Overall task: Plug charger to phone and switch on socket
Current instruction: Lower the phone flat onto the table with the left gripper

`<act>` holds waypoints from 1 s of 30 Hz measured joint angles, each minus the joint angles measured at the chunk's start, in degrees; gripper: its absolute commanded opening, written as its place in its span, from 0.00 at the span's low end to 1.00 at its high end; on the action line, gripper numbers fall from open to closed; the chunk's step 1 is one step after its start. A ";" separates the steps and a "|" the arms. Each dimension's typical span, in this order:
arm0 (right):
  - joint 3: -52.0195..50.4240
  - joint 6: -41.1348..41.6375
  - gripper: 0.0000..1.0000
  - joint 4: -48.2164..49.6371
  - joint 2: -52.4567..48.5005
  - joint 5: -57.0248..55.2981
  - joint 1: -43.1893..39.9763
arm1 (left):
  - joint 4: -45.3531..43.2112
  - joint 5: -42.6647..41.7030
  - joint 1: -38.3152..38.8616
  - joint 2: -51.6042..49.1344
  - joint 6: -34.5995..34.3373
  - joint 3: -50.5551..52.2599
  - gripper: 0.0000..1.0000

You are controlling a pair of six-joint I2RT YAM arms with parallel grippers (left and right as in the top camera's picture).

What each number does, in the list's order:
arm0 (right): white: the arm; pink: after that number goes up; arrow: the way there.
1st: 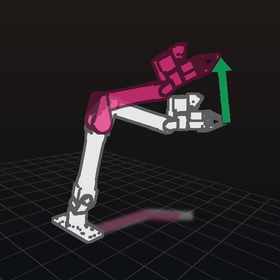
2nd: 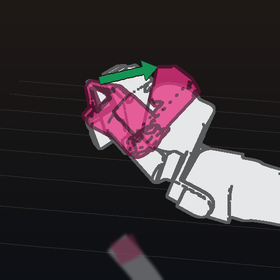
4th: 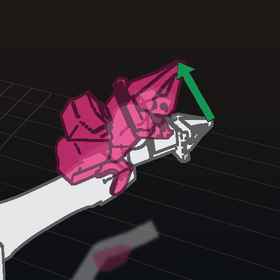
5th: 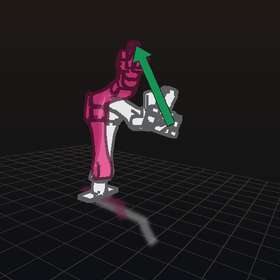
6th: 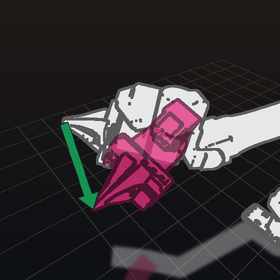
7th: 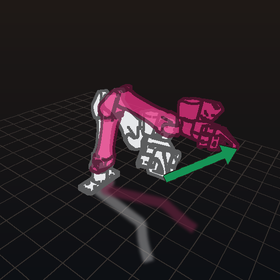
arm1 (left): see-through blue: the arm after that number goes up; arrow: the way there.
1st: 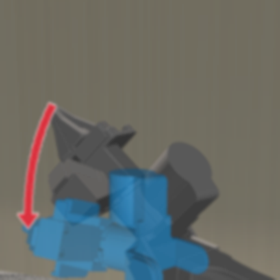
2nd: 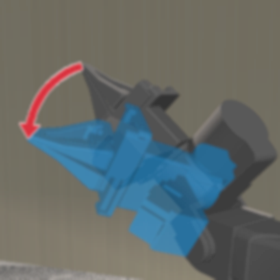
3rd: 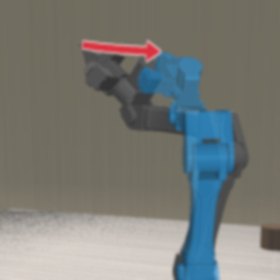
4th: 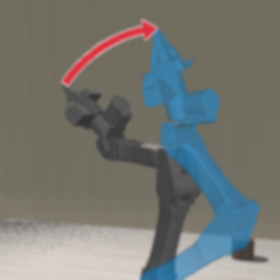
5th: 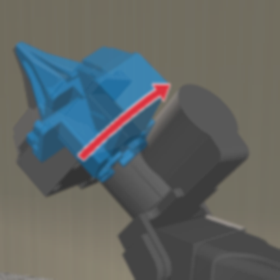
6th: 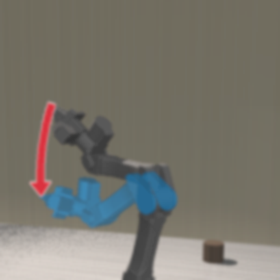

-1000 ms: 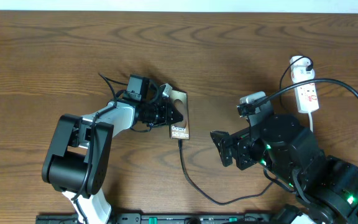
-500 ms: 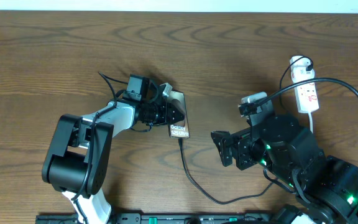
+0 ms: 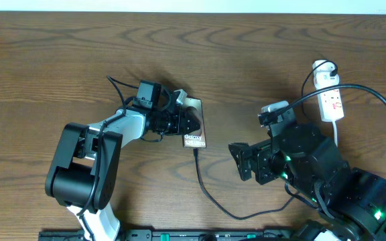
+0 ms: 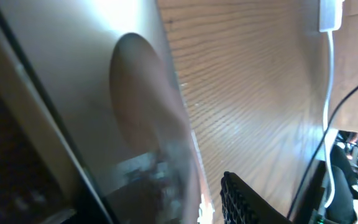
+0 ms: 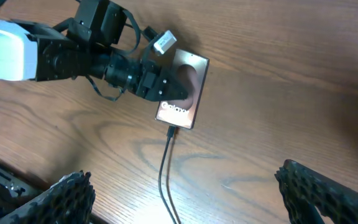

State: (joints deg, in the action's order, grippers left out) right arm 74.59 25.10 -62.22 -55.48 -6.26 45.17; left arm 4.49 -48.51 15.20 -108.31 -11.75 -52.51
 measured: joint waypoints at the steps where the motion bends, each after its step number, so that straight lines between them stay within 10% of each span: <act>1: 0.00 0.00 0.95 -0.17 0.00 0.00 0.00 | -0.04 0.63 0.00 0.00 0.02 0.00 0.45; 30: 0.00 0.39 0.97 -1.49 -5.77 -0.02 0.00 | 2.36 7.37 0.00 1.40 0.22 -1.05 0.56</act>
State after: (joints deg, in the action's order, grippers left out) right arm 74.59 25.50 -63.70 -61.25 -6.28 45.17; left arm 6.85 -41.15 15.20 -106.91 -11.53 -53.56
